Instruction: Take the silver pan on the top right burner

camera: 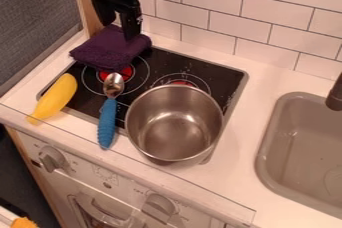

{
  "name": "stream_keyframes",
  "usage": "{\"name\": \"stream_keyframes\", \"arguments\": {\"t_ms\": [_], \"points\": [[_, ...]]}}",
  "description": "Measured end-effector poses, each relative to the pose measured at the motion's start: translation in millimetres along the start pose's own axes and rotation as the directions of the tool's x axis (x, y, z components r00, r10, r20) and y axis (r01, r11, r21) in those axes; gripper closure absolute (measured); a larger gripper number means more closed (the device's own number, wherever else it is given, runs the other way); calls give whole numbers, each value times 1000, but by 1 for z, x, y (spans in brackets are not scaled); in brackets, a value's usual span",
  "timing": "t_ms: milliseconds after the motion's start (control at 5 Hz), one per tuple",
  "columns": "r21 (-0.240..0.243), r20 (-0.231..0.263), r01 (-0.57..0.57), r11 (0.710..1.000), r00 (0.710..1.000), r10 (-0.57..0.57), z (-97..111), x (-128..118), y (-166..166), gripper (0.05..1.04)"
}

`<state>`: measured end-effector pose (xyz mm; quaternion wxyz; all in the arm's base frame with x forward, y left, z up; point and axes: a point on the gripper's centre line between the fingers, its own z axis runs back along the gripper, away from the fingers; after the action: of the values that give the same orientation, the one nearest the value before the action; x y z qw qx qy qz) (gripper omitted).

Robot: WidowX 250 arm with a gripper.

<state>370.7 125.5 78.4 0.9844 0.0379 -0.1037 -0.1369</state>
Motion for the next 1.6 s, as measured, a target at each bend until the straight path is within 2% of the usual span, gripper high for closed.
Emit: {"name": "stream_keyframes", "arguments": {"t_ms": [200,400,600,800,1000,1400,1600], "points": [[-31,-27,0,1000,1000,-1,-13,-5,-5,85],[-101,4,57,993,998,-57,-10,-7,-29,85],[-109,82,166,980,984,-158,22,-9,-57,85],[-112,122,224,968,970,-210,41,-27,-73,85],[-117,90,288,951,956,-278,39,-45,-89,85],[-116,5,374,920,927,-375,15,-62,-117,85],[-122,-11,370,921,927,-374,5,-64,-128,86]]}}
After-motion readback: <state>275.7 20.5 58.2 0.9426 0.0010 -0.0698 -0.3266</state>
